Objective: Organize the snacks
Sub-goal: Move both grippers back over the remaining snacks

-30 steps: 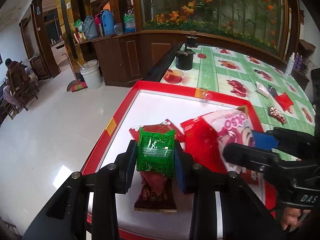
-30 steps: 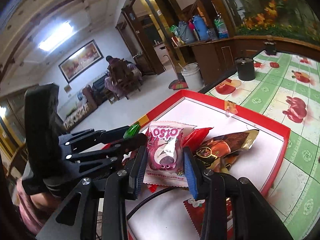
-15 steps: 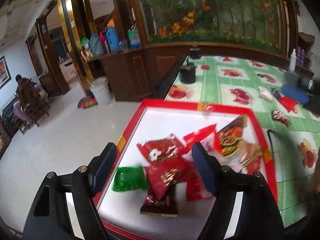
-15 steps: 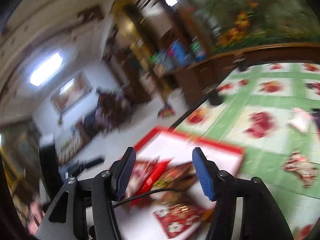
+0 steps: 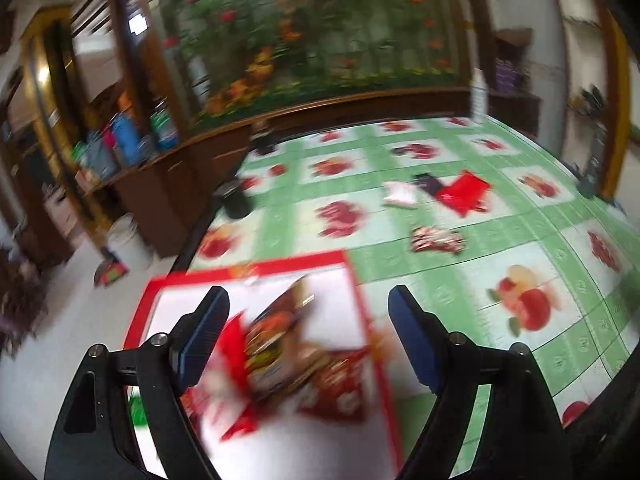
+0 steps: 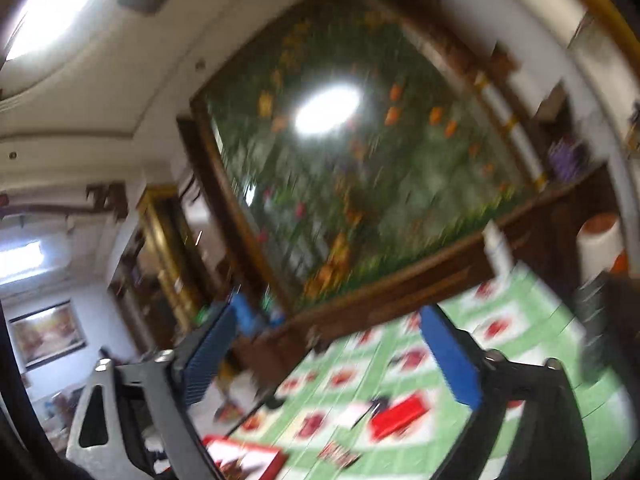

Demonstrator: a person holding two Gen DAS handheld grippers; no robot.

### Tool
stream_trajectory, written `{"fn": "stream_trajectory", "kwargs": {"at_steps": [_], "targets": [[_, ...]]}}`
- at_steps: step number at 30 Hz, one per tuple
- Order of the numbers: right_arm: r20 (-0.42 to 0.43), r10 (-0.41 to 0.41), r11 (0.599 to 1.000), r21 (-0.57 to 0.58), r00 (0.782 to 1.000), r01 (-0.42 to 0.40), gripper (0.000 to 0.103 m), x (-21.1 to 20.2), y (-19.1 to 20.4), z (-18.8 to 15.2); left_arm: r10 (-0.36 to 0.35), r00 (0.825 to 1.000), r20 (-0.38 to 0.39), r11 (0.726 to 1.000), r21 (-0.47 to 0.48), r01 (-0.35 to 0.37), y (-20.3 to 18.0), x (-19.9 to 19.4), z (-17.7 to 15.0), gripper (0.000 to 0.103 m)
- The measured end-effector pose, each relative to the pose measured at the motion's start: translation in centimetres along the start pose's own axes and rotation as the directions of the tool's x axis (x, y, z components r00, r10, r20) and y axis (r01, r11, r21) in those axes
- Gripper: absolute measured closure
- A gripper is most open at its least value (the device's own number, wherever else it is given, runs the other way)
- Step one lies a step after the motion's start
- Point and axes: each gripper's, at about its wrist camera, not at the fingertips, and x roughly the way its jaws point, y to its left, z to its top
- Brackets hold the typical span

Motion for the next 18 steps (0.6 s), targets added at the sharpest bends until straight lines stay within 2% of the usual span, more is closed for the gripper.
{"fn": "stream_trajectory", "kwargs": {"at_steps": [2, 3, 5, 7, 8, 10, 11, 13, 14, 15, 17, 18], "targets": [[0.027, -0.009, 1.0, 0.012, 1.0, 0.009, 0.0, -1.1, -1.4, 0.6, -0.033, 0.999, -0.006, 0.998, 0.05, 0.033, -2.0, 1.2, 1.8, 0.016], [0.003, -0.03, 0.999, 0.019, 1.0, 0.03, 0.0, -0.7, -2.4, 0.4, -0.043, 0.999, -0.024, 0.998, 0.055, 0.045, -2.6, 1.8, 2.4, 0.016], [-0.085, -0.092, 0.995, 0.031, 0.992, 0.095, 0.0, 1.2, -4.1, -0.5, -0.092, 0.992, -0.091, 0.995, 0.027, 0.095, -3.9, 4.0, 4.3, 0.016], [-0.169, -0.136, 0.988, 0.053, 0.976, 0.147, 0.0, 3.9, -5.8, -1.9, -0.099, 0.982, -0.16, 0.995, -0.025, 0.096, -4.6, 6.2, 5.5, 0.016], [-0.201, -0.147, 0.984, 0.067, 0.968, 0.164, 0.0, 5.5, -6.8, -3.1, -0.1, 0.969, -0.224, 0.994, -0.076, 0.085, -5.0, 7.9, 6.2, 0.016], [-0.228, -0.171, 0.98, 0.065, 0.959, 0.19, 0.0, 8.0, -8.2, -5.0, -0.128, 0.944, -0.305, 0.984, -0.161, 0.082, -5.7, 9.9, 6.5, 0.016], [-0.247, -0.186, 0.976, 0.062, 0.951, 0.207, 0.0, 9.6, -8.8, -6.1, -0.13, 0.926, -0.353, 0.973, -0.224, 0.051, -5.9, 11.3, 6.7, 0.016], [-0.304, -0.188, 0.971, 0.084, 0.934, 0.222, 0.0, 12.3, -10.3, -8.3, -0.149, 0.903, -0.403, 0.956, -0.293, 0.027, -6.5, 13.1, 6.9, 0.016], [-0.356, -0.186, 0.967, 0.1, 0.916, 0.235, 0.0, 13.5, -11.0, -9.1, -0.161, 0.893, -0.421, 0.948, -0.318, 0.02, -6.9, 13.9, 7.0, 0.016], [-0.398, -0.177, 0.965, 0.111, 0.9, 0.239, 0.001, 14.3, -11.4, -9.7, -0.16, 0.889, -0.43, 0.944, -0.331, 0.01, -7.5, 14.4, 6.9, 0.016], [-0.417, -0.118, 0.967, 0.158, 0.901, 0.2, 0.001, 14.4, -11.8, -10.3, -0.147, 0.879, -0.454, 0.928, -0.371, -0.037, -8.2, 15.8, 6.9, 0.016], [-0.419, -0.128, 0.967, 0.147, 0.899, 0.206, 0.001, 14.3, -11.8, -10.4, -0.148, 0.876, -0.459, 0.92, -0.39, -0.048, -8.6, 16.3, 6.9, 0.016]]}}
